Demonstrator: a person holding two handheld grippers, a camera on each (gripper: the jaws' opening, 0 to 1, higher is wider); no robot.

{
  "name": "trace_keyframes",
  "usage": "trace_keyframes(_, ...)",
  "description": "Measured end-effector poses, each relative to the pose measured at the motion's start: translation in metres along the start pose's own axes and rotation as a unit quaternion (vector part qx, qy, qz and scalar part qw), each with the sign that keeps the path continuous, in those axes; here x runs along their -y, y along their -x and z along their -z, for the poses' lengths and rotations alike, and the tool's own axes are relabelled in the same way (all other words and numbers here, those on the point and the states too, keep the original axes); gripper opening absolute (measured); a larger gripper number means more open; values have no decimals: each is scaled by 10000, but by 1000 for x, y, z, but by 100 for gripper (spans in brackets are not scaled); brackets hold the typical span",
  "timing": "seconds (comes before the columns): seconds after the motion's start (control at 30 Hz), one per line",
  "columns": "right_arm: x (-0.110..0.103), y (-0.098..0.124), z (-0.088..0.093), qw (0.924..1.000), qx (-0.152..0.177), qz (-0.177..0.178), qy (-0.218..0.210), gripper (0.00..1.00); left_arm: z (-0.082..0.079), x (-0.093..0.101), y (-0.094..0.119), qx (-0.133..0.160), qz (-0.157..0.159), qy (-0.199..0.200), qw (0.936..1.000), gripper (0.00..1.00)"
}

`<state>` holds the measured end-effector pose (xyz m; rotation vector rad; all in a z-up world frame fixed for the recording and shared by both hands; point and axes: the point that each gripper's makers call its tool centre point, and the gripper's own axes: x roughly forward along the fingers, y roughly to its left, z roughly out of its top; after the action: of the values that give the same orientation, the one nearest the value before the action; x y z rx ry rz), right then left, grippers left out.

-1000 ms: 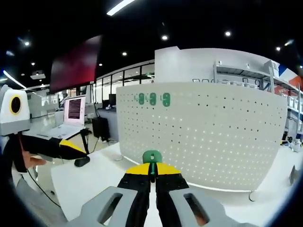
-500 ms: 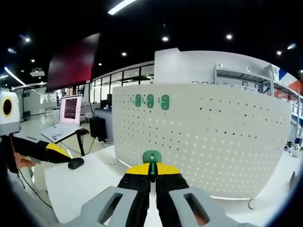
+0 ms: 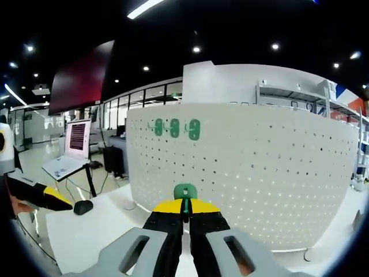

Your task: Insert the hook assembly into the mounting plate slot until the hook locks in place.

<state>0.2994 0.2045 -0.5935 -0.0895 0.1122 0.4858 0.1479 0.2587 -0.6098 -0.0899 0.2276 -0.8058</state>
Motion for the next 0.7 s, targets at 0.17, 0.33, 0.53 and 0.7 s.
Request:
trace_keyframes(0.17,4,-11,-13,9998,138,105,27,1,3,-7,-2,-33,-8,45,10000,98)
trace_keyframes(0.33,6,-24,-26,9995,246,183,59,1,5,-12,-2,-47,-22,70,10000,98)
trace_keyframes(0.53,11,-35,-43,9989,354,265,127,1,8,-21,-1,-67,-52,119,9999,97)
trace_keyframes(0.7,18,-44,-57,9981,458,372,162,1,9,-25,-2,-69,-51,153,9998,97)
